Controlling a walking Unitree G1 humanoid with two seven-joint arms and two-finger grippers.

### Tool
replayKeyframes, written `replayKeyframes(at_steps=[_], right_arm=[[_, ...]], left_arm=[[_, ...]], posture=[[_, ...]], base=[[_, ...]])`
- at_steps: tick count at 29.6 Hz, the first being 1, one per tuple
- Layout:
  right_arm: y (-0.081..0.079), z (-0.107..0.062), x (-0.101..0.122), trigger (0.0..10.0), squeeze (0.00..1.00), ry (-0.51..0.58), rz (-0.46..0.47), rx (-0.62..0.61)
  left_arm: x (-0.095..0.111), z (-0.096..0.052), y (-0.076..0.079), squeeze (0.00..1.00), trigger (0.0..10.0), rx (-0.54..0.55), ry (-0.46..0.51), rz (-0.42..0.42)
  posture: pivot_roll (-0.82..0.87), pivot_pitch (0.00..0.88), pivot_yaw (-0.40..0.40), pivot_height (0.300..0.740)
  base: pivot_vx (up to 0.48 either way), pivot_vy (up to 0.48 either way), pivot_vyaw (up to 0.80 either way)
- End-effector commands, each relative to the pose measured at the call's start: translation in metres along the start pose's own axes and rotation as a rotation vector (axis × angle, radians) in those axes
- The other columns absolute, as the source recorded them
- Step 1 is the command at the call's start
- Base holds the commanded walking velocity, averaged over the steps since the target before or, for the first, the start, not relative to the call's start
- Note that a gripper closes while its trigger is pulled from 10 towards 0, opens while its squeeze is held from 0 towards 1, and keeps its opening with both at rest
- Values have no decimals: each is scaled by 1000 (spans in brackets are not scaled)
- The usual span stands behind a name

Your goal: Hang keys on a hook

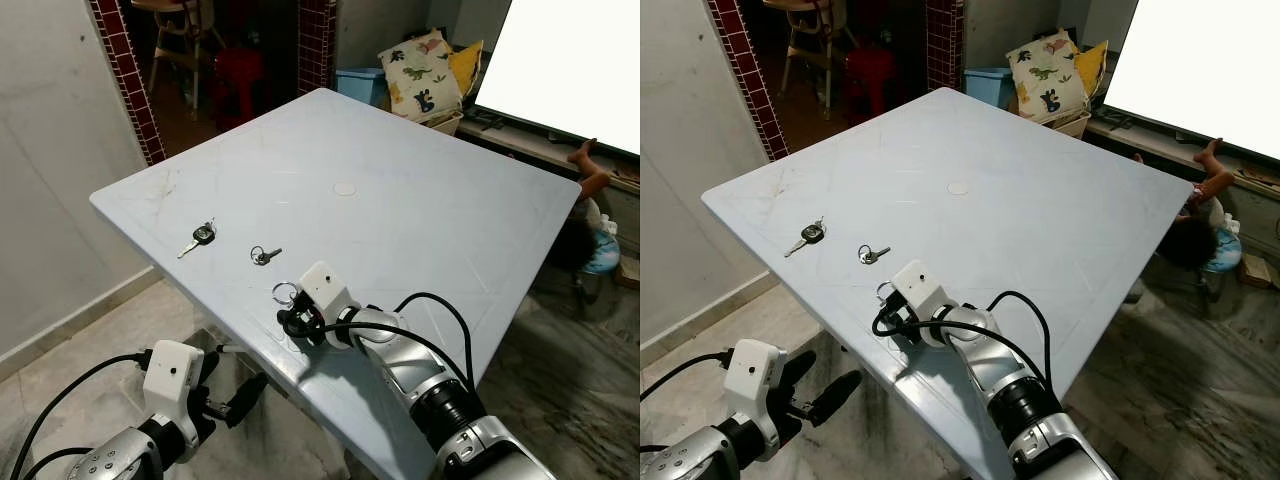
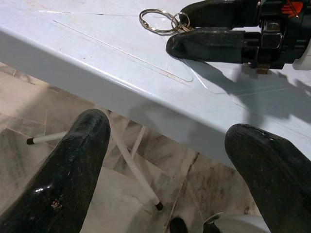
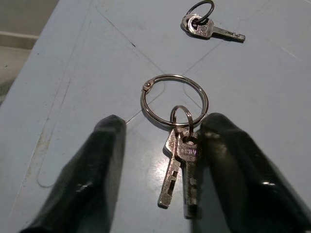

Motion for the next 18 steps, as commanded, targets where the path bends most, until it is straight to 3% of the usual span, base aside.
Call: replayKeyframes(at_steps=[1,18], right_arm=[[5,0,-1,0,0,-9,7,-26],[3,1,-4,0,0,-17,-3,-22]], left_arm=[[1,1,1,0,10000,-2,-2,14],[0,2,2,0,10000,-1,-3,17]], posture=[[135,0,-22,740],[136,0,-27,740]], base=[[0,0,0],[0,0,0]])
Point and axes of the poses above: a point about 5 cm out from each wrist's last joint towards the gripper, its own z axis pointing out of the wrist towards the gripper, its own x axis along the axis of the wrist's last joint, y = z × x, the point moved 1 cm from there along z, pointing out of the wrist towards the gripper, and after that the axes turned 15 degrees about -z, right-handed, at the moved point
